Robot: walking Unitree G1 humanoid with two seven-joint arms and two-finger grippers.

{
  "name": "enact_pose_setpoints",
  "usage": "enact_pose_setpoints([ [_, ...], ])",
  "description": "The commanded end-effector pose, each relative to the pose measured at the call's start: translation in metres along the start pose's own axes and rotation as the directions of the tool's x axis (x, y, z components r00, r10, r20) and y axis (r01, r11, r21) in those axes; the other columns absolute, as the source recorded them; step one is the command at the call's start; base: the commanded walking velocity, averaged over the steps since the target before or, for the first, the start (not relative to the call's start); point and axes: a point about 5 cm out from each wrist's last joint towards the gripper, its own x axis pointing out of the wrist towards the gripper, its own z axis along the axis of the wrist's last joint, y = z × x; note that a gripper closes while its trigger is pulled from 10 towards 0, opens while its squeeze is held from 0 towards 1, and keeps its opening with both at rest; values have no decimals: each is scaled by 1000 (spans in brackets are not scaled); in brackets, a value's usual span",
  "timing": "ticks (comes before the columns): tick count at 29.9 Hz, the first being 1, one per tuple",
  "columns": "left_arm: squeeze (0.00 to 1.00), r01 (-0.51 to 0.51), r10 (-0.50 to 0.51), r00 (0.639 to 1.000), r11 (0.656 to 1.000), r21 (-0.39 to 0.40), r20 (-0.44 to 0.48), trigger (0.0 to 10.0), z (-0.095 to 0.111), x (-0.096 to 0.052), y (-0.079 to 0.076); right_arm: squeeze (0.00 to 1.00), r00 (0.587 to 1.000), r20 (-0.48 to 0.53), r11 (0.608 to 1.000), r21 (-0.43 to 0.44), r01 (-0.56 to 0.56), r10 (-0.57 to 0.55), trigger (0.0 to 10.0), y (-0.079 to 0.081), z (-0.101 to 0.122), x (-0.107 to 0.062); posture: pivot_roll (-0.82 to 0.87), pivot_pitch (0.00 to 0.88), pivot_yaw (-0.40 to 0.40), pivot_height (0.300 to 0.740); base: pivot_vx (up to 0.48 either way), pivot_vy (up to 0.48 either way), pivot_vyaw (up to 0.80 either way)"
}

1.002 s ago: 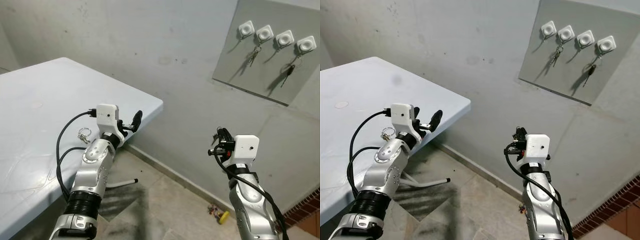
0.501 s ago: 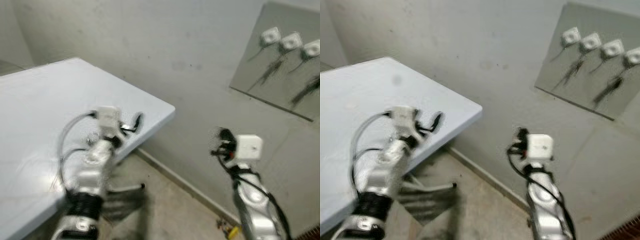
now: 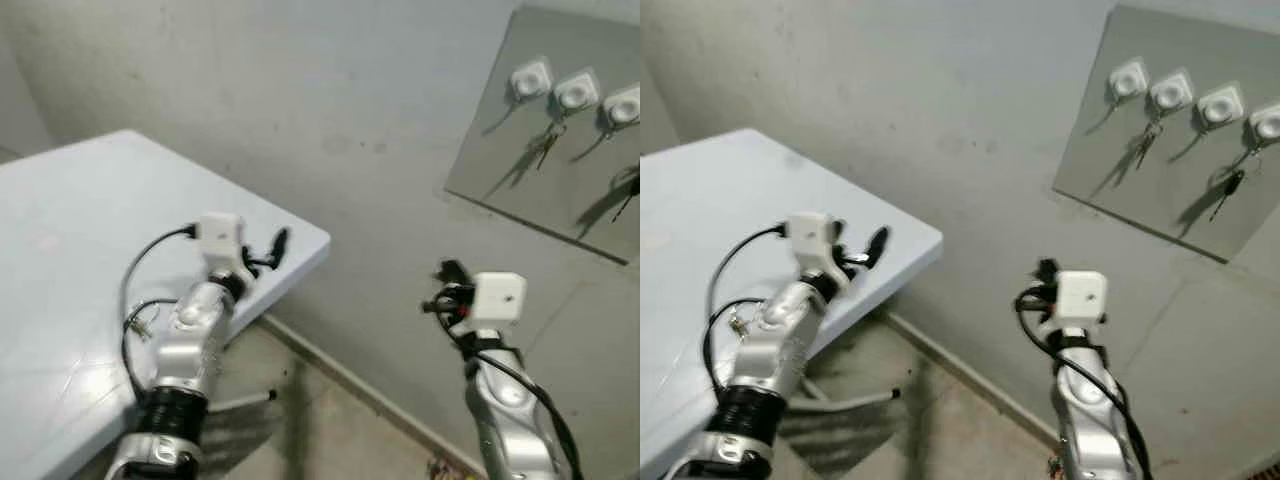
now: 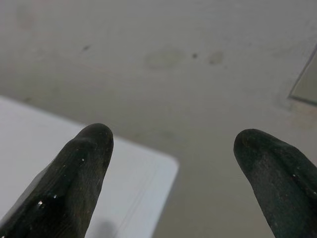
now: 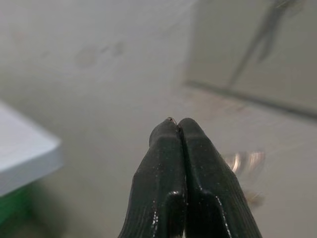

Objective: Hang keys on a hook

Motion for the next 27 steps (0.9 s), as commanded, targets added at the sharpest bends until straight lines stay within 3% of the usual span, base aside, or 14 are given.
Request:
enact_pose_setpoints([
  [1,0,-10,9,1000,1000,18,17,10000,8,1,6,0,1000,12,1000,15,-18,18,10000,6,3,2,-66,0,-64,740,360,0,-706],
  [11,0,-10,9,1000,1000,17,19,10000,9,1,6,0,1000,12,1000,14,-21,21,10000,7,4,3,-66,0,-64,740,361,0,-686],
  [18,0,-38,37,994,999,15,103,10000,19,1,2,0,999,26,999,22,-29,29,10000,7,6,3,-66,0,-64,740,99,0,0],
  [19,0,-27,23,995,999,44,100,10000,20,2,-1,0,999,13,999,11,-45,45,10000,9,5,3,-66,0,-64,740,0,0,0],
  [27,0,19,-28,988,998,59,154,10000,35,3,-9,0,992,-10,992,-1,-124,124,10000,13,7,3,-68,0,-65,740,0,0,0],
])
